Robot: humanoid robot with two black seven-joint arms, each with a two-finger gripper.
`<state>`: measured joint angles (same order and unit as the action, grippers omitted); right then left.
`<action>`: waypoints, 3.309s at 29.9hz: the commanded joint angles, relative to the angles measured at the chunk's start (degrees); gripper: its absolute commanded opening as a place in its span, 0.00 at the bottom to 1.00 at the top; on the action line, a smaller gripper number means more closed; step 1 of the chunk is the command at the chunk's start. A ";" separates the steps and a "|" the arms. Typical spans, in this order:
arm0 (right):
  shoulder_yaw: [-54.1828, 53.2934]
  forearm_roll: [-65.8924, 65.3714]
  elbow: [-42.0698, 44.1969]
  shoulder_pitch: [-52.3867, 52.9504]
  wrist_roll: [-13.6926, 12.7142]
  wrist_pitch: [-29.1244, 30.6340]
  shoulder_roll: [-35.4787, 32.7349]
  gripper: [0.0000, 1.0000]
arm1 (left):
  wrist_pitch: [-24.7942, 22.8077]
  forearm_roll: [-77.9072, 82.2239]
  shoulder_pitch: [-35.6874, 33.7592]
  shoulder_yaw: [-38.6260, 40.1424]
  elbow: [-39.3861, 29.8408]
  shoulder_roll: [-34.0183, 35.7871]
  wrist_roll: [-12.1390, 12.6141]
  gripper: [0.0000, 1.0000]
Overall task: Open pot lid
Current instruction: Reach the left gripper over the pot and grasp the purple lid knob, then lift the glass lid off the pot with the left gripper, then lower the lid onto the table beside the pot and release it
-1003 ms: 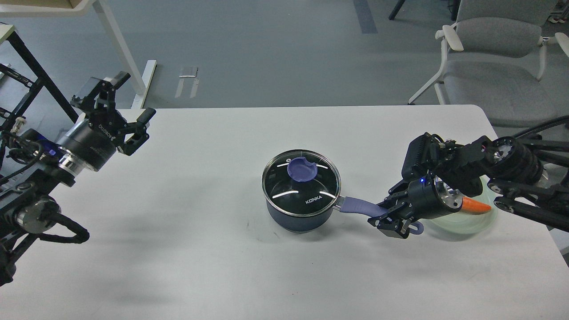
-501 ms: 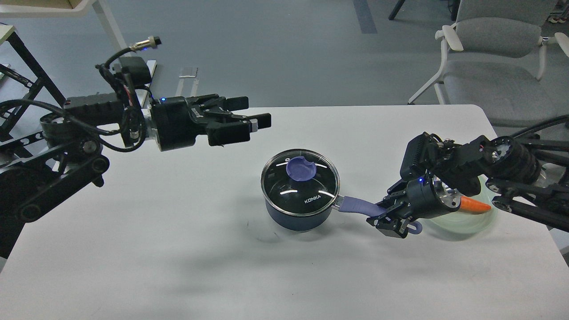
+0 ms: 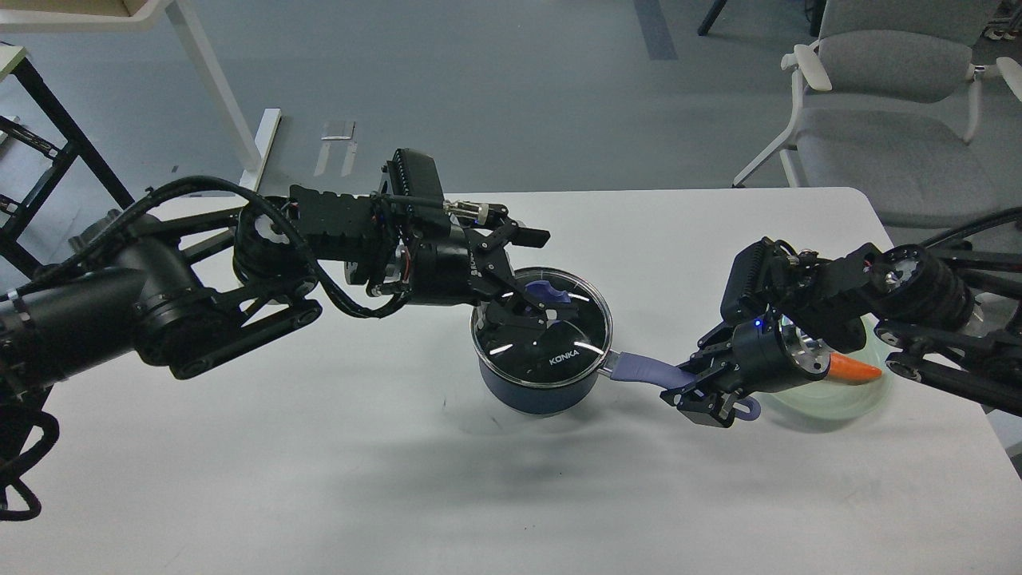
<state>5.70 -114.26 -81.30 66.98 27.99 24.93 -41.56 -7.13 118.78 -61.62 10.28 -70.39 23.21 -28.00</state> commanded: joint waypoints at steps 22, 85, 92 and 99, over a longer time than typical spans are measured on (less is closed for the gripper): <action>-0.08 0.00 -0.09 0.00 0.01 -0.06 -0.10 0.28 | 5.64 3.21 4.49 -3.16 11.41 -4.57 0.00 0.99; -0.34 0.09 0.35 -0.18 0.01 -0.06 0.43 0.29 | 24.79 -3.56 20.66 -3.78 4.20 28.03 0.00 0.52; -0.34 0.09 0.35 -0.18 0.01 -0.06 0.34 0.29 | 27.61 -3.56 23.21 -3.78 9.56 27.51 0.00 0.53; -0.34 0.09 0.44 -0.27 0.01 -0.32 0.34 0.29 | 28.14 -3.56 25.15 -3.78 12.29 27.33 0.00 0.54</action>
<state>5.36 -114.17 -80.94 66.79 28.00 24.87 -41.22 20.88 115.21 -37.21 6.52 -58.83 50.56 -28.00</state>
